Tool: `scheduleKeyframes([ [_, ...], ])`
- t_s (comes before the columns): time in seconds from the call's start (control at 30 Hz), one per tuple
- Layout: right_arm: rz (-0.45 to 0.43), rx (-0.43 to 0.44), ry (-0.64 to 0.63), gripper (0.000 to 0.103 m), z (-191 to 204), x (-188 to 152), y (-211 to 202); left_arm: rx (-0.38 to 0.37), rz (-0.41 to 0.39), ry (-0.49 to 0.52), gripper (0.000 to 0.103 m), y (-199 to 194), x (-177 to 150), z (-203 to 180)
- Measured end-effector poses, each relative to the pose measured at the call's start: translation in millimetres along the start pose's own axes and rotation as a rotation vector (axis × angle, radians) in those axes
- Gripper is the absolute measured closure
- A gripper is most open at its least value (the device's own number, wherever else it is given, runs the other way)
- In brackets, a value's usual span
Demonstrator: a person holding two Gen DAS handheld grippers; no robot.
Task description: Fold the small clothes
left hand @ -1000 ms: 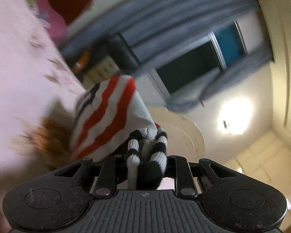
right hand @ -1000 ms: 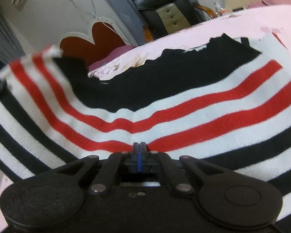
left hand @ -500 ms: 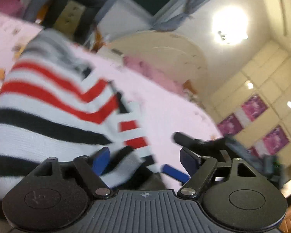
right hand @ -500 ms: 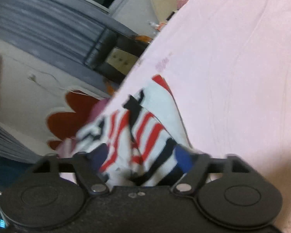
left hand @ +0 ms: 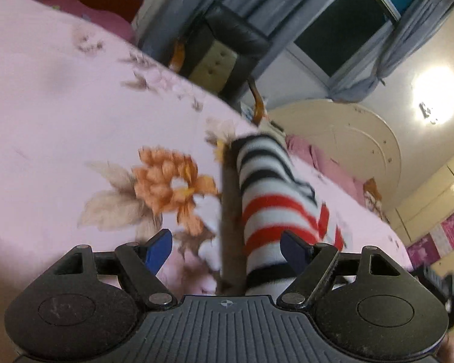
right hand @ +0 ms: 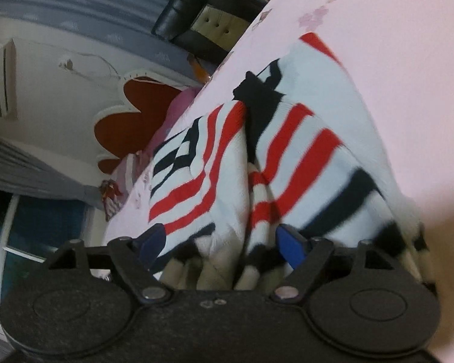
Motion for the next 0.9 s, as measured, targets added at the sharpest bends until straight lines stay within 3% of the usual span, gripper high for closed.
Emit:
scheduleKeyframes([
  [0.2,-0.037,-0.125,-0.209,0.038,27,6,10,-0.025,0.017,0.009,0.025,16,-16,3],
  [0.43,-0.149,-0.267,-0.531,0.081,55,-13,4,0.018,0.07,0.046,0.025,36,-18,-1],
  [0.57,-0.318,-0.335,-0.791,0.084,78,-41,-11,0.002,0.049,0.094,0.027,32,-12,-12],
  [0.63,-0.388,-0.329,-0.874,0.085,84,-51,-21,-0.006,0.052,0.114,0.028,36,-8,-18],
  [0.9,-0.503,-0.365,-0.88,0.085,75,-37,-52,-0.049,0.092,0.23,0.029,65,-9,-55],
])
Point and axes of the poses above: each gripper's, at about its wrist camera, not at the fingertips, and y roughly the way its jaws point, z to its left, x to its top, the point moved 2 cm from there along y, roughly the way its jaws point, and after that the axes turned 14 degrees about -x, right-handed, at the moved point
